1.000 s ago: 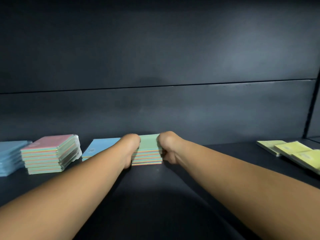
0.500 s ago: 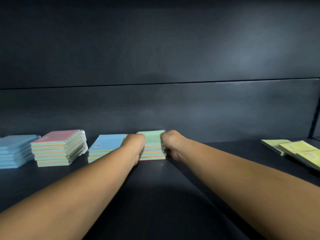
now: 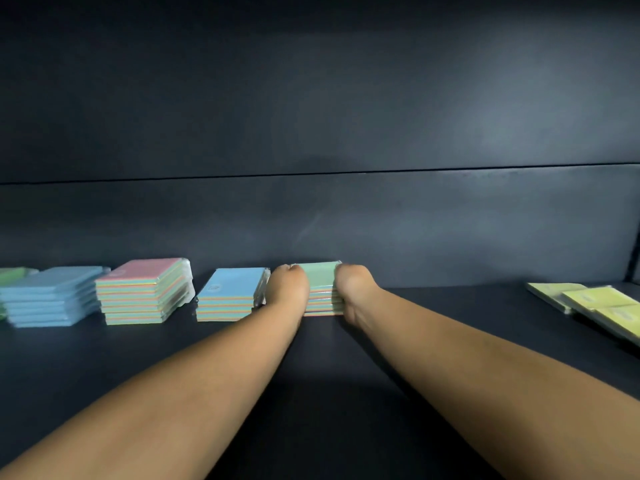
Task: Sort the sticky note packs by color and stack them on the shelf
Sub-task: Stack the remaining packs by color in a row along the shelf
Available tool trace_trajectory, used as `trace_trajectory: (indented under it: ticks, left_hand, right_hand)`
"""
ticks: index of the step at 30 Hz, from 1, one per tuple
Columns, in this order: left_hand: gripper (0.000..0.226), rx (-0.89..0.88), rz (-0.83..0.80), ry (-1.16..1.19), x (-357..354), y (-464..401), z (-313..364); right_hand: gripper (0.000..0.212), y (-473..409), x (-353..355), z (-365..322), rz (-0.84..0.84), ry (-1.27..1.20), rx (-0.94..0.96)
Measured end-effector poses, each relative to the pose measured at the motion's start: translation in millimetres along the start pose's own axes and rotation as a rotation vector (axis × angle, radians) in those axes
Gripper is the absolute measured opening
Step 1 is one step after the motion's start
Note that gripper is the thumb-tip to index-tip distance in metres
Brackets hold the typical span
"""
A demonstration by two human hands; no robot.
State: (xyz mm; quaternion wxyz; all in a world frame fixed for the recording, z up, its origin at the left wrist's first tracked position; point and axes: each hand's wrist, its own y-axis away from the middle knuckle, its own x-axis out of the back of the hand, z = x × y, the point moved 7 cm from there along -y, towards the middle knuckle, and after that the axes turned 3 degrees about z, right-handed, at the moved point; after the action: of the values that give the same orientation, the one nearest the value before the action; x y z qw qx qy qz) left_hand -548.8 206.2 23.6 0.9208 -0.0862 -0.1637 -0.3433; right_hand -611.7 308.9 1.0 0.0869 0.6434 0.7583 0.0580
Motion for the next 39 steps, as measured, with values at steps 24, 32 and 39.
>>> trace_trajectory:
  ticks: [24,32,39]
  left_hand:
    - [0.029,-0.884,0.066,-0.463,-68,221,118]
    - [0.023,-0.486,-0.109,-0.275,-159,284,104]
    - [0.055,-0.22,-0.252,-0.353,-205,298,93]
  right_hand:
    - [0.039,109,303,-101,0.316,1.136,0.896]
    - [0.048,101,410,-65,0.303,1.2,0.671]
    - [0.06,90,441,-28,0.171,1.205,0.319]
